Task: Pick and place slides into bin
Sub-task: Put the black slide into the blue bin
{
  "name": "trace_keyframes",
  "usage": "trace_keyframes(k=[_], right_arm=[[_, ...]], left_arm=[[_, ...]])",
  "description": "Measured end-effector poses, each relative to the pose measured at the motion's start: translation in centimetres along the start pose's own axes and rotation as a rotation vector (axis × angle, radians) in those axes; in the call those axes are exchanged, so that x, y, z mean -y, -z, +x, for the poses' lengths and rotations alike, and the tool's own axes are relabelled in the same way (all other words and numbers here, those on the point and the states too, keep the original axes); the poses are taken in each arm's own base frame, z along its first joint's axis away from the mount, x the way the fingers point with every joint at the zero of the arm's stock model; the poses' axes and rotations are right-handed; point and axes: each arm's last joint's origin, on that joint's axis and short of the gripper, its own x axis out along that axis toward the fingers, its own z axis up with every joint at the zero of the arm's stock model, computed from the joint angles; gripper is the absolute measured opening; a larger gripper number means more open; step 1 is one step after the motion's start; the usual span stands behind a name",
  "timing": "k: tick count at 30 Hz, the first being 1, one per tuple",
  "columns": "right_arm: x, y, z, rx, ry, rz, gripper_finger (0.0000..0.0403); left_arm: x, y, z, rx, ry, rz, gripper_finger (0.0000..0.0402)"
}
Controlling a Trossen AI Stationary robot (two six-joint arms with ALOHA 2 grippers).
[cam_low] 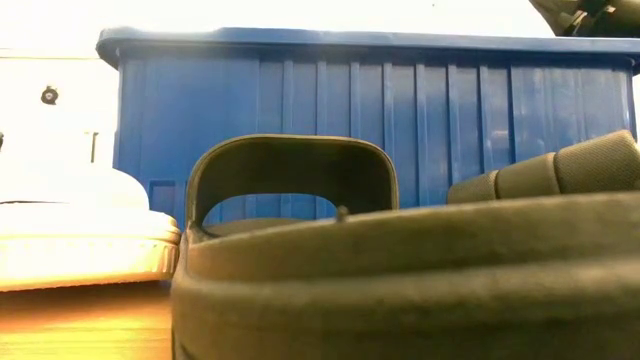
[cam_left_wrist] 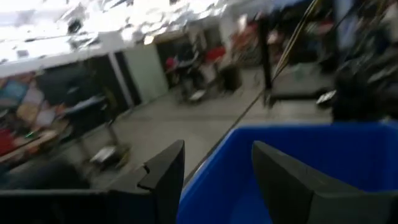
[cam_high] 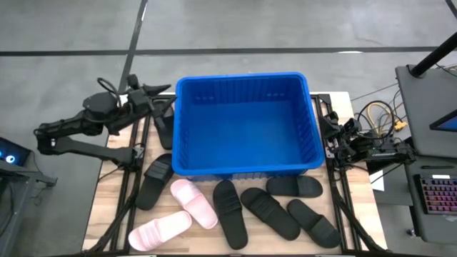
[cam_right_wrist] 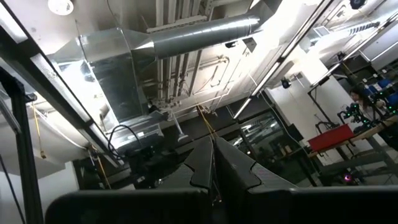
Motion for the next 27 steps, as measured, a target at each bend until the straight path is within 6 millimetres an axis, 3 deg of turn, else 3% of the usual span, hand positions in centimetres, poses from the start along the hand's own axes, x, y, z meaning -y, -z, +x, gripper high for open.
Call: trace_keyframes(k=[10, 20, 27], right_arm=[[0.1, 0.4, 0.0, -0.035, 0.006, -0.016, 0.0008], [0.1, 0.4, 0.0, -0.040, 0.007, -0.005, 0.0008], [0.1, 0.4, 0.0, -0.041, 0.007, 0.000, 0.0008]], left_arm=[[-1.0, 2.8, -1.7, -0.241, -0.163, 0.155, 0.0173], [-0.4, 5.1, -1.3, -0.412, -0.285, 0.305, 0.0173], [0.5, 9.3, -1.6, -0.620, -0.248, 0.387, 0.0173]])
